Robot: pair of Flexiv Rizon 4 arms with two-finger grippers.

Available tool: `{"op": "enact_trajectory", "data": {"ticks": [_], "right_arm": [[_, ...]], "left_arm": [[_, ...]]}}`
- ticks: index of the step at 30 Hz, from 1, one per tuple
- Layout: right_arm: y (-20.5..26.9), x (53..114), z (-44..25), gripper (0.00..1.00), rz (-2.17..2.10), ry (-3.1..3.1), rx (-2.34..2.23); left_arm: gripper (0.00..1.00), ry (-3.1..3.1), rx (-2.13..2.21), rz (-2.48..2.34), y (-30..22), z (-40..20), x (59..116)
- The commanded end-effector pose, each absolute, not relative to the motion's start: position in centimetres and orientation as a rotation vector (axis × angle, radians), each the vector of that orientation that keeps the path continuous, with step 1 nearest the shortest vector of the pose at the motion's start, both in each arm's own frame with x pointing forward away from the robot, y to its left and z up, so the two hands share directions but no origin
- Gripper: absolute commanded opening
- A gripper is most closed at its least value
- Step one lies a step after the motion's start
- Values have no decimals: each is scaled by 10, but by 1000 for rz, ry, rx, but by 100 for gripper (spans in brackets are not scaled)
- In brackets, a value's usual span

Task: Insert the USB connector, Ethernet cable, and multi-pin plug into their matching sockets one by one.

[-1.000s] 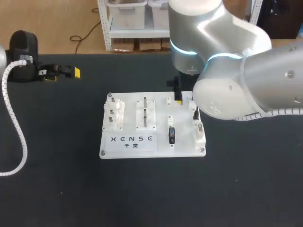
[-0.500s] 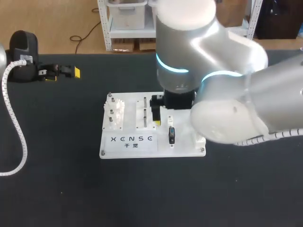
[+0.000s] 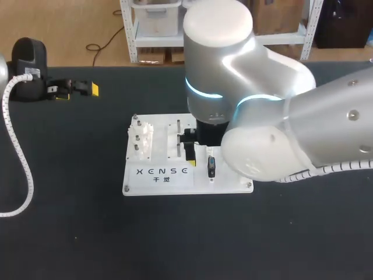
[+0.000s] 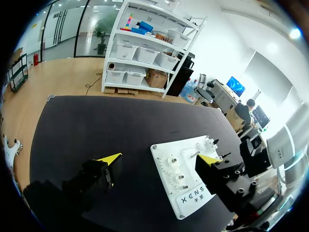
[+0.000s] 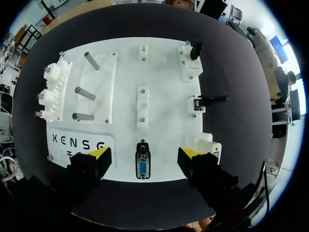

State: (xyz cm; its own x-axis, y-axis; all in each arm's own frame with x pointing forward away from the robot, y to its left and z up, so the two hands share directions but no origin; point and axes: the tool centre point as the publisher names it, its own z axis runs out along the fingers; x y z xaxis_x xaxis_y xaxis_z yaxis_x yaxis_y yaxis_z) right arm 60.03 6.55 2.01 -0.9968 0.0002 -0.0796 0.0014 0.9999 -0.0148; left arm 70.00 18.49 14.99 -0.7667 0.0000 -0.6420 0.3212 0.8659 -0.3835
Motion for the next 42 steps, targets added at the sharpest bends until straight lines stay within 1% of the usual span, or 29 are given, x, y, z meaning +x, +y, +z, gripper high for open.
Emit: {"op": "enact_trajectory", "data": {"ticks": [1,4,8,11,13,14,15,26,42], "right_arm": [[68,602,15,51,-27,3074,3],[68,601,12,44,-28,3084,4],[67,599,9,42,-36,3094,-4],[66,598,6,36,-43,3097,-12],[65,597,6,18,-48,3097,-19],[65,597,5,10,-52,3093,-27],[64,597,5,0,-51,3092,-30],[58,595,14,0,-52,3057,-70],[42,597,59,0,23,2975,-25]], "left_arm": [[100,2374,231,-637,185,150,700],[100,2374,231,-637,185,150,700],[100,2374,231,-637,185,150,700],[100,2374,231,-637,185,150,700],[100,2374,231,-637,185,150,700],[100,2374,231,-637,185,150,700],[100,2374,231,-637,185,150,700],[100,2374,231,-637,185,150,700],[100,2374,231,-637,185,150,700]]}}
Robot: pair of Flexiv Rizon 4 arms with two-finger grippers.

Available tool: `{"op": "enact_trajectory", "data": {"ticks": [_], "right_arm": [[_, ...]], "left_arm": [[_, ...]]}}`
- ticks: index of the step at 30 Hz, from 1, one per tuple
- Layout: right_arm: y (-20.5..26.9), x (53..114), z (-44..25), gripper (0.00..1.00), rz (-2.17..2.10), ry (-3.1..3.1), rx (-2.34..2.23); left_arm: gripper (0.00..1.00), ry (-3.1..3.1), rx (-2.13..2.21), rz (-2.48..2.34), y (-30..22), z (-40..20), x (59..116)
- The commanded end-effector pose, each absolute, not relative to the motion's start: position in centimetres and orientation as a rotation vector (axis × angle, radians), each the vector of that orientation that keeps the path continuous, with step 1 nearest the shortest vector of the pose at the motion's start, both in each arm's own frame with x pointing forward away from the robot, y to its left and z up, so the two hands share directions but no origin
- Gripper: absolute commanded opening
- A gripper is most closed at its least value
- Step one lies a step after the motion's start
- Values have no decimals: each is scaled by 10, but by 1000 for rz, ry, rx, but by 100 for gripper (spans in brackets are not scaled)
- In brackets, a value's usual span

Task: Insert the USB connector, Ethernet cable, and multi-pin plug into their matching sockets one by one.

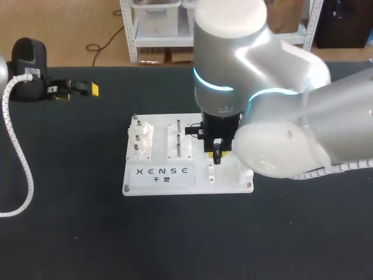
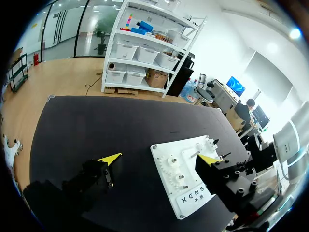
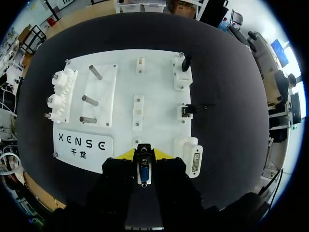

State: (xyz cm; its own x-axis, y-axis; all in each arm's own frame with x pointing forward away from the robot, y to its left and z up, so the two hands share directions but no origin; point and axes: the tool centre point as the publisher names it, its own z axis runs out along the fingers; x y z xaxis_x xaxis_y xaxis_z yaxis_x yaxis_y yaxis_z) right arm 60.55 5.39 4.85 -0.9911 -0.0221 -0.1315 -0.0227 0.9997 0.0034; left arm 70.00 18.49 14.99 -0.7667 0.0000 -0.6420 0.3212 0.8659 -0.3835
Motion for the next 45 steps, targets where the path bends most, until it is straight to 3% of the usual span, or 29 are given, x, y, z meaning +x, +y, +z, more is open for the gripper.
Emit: {"op": "enact_trajectory", "data": {"ticks": [1,25,45], "right_arm": [[39,597,61,0,19,2968,-21],[-6,594,70,0,-101,2939,66],[-13,596,60,0,-128,2946,64]], "left_arm": [[100,2374,231,-637,185,150,700],[100,2374,231,-637,185,150,700],[100,2374,231,-637,185,150,700]]}}
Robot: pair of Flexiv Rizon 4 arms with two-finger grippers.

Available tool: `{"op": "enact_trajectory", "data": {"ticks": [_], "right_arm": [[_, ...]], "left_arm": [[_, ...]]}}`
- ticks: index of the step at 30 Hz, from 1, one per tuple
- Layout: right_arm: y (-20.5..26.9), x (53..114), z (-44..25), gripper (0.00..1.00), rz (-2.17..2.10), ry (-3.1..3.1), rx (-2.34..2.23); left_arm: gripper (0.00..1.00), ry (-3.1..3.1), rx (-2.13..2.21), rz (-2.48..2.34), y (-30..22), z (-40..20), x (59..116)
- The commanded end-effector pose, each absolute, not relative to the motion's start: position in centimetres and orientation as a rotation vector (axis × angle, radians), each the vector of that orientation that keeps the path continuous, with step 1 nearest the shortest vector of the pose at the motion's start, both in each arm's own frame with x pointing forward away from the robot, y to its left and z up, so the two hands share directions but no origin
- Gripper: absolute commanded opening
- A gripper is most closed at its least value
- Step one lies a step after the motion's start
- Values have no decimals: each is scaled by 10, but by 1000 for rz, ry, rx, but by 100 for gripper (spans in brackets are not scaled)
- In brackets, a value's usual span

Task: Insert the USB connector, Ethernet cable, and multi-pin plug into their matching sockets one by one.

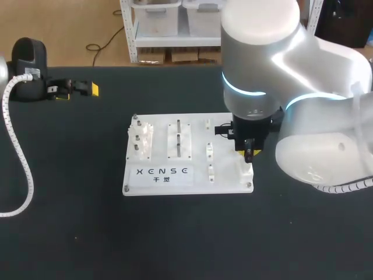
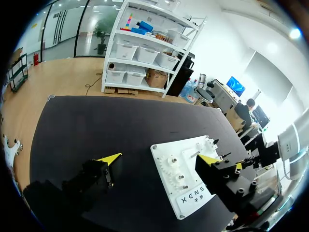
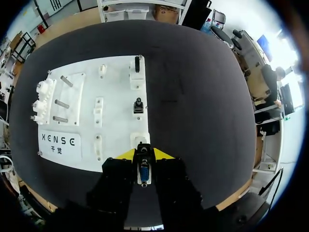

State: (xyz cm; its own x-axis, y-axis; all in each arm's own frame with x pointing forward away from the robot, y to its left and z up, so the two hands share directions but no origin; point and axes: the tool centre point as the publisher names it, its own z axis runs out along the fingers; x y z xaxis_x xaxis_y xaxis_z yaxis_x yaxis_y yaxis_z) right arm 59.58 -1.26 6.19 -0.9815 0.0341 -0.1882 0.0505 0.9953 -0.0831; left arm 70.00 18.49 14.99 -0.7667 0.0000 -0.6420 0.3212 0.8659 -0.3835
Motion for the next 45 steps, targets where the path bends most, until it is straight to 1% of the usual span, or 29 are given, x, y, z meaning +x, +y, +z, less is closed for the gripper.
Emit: {"op": "enact_trajectory", "data": {"ticks": [1,45], "right_arm": [[-13,596,59,0,-127,2946,64],[-8,598,54,0,-126,2963,83]], "left_arm": [[100,2374,231,-637,185,150,700],[100,2374,231,-637,185,150,700]]}}
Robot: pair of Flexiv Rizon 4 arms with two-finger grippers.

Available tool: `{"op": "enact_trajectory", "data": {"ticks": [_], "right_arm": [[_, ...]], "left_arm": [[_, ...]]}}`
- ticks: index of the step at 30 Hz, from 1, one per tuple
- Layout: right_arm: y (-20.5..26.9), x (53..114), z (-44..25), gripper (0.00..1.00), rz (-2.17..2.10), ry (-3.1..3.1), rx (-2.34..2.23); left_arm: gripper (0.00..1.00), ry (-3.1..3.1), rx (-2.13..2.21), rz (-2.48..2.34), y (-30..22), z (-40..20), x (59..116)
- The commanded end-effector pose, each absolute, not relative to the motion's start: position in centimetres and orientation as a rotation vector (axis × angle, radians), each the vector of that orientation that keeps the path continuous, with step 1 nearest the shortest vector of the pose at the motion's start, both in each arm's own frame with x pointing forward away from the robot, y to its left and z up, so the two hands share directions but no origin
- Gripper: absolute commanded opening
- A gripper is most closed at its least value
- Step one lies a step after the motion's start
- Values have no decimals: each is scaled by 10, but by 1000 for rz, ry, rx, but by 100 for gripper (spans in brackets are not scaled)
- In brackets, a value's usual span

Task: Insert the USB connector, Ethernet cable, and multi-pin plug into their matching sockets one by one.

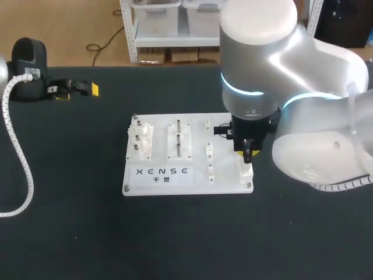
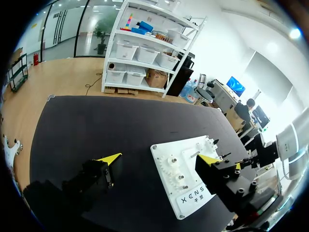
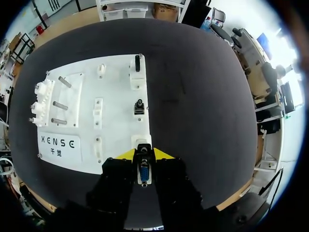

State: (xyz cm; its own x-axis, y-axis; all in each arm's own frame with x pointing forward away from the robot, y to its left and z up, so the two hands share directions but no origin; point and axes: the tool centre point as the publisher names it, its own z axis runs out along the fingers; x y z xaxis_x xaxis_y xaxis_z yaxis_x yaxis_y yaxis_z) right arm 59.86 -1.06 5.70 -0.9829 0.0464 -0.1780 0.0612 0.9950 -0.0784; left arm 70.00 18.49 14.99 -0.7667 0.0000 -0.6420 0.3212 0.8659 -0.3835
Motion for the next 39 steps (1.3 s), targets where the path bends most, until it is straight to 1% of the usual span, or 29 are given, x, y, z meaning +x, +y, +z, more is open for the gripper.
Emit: {"op": "enact_trajectory", "data": {"ticks": [1,39], "right_arm": [[-8,598,54,0,-126,2965,84],[-8,590,44,0,-138,2977,100]], "left_arm": [[100,2374,231,-637,185,150,700],[100,2374,231,-637,185,150,700]]}}
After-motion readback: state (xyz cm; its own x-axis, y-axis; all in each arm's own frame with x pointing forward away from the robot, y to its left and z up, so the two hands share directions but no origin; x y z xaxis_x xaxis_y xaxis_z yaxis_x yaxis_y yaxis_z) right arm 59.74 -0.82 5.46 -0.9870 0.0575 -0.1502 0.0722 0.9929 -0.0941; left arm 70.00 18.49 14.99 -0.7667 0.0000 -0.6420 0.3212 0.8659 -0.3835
